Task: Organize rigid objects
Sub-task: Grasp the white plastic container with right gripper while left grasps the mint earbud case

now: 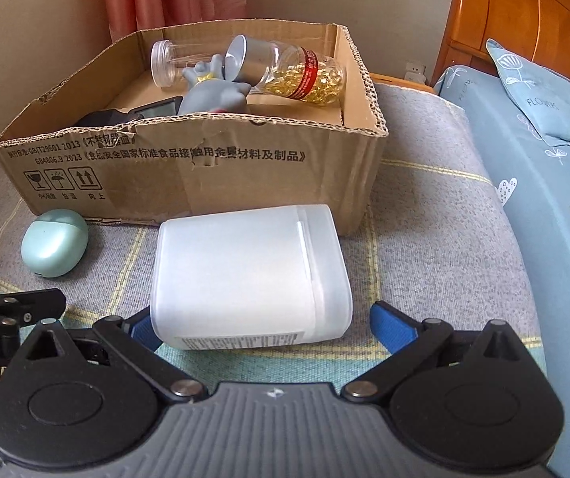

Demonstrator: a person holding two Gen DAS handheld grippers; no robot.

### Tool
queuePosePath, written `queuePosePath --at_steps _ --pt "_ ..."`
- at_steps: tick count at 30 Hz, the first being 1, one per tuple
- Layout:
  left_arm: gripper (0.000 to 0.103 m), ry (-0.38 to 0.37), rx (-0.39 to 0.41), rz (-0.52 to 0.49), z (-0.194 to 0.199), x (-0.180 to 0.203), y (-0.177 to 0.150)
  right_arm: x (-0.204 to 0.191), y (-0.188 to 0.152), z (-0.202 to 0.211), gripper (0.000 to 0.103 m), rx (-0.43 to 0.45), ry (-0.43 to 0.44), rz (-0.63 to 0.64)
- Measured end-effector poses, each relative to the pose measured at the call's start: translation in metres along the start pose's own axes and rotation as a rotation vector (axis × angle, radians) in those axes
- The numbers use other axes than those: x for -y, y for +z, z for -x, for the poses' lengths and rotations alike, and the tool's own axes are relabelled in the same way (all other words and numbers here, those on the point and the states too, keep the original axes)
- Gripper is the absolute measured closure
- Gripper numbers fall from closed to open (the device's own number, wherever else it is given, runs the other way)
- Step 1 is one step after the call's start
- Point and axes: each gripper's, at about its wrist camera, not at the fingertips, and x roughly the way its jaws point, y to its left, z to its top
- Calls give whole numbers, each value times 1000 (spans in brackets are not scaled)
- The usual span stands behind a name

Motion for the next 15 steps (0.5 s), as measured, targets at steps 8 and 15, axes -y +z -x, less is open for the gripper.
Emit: queuePosePath --at_steps 8,15 --pt "1 22 36 19 -10 3 12 1 -1 1 0 6 15 21" --pt "31 7 68 2 -4 12 15 2 -3 2 0 17 22 32"
